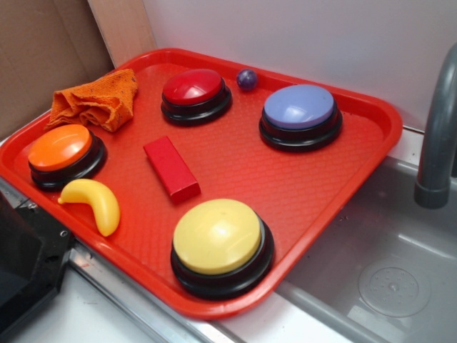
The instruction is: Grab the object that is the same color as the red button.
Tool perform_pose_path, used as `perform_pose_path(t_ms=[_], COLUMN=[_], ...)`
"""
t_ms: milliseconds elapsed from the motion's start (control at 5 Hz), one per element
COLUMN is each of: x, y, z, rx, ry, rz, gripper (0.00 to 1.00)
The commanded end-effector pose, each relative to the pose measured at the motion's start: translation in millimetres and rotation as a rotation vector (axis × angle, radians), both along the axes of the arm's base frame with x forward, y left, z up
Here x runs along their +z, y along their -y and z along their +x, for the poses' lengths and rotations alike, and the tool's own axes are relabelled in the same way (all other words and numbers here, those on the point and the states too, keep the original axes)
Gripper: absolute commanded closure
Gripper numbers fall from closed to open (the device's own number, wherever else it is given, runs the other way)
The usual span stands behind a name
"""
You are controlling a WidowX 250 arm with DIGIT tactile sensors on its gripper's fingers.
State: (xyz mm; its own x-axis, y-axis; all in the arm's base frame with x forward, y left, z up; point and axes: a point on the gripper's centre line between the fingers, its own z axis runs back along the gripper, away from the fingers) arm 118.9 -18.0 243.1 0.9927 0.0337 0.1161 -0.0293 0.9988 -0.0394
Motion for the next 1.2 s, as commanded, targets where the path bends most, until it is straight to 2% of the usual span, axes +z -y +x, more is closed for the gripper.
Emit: perform_pose_path(t_ms=[0,200,400,600,800,1000], x=[0,-11,-27,-45,-70,-101], y=[0,-4,-11,-15,-16,-9], z=[0,17,39,57,72,81], rx=[0.000,0.213,0.466,0.714,0.968,1.067], ry=[0.000,0.010,-0.013,0.006,-0.011,-0.013], rz=[0.000,-0.089,-0.186,-0.270,-0.348,-0.350], gripper=[0.00,0.00,0.00,0.00,0.00,0.00])
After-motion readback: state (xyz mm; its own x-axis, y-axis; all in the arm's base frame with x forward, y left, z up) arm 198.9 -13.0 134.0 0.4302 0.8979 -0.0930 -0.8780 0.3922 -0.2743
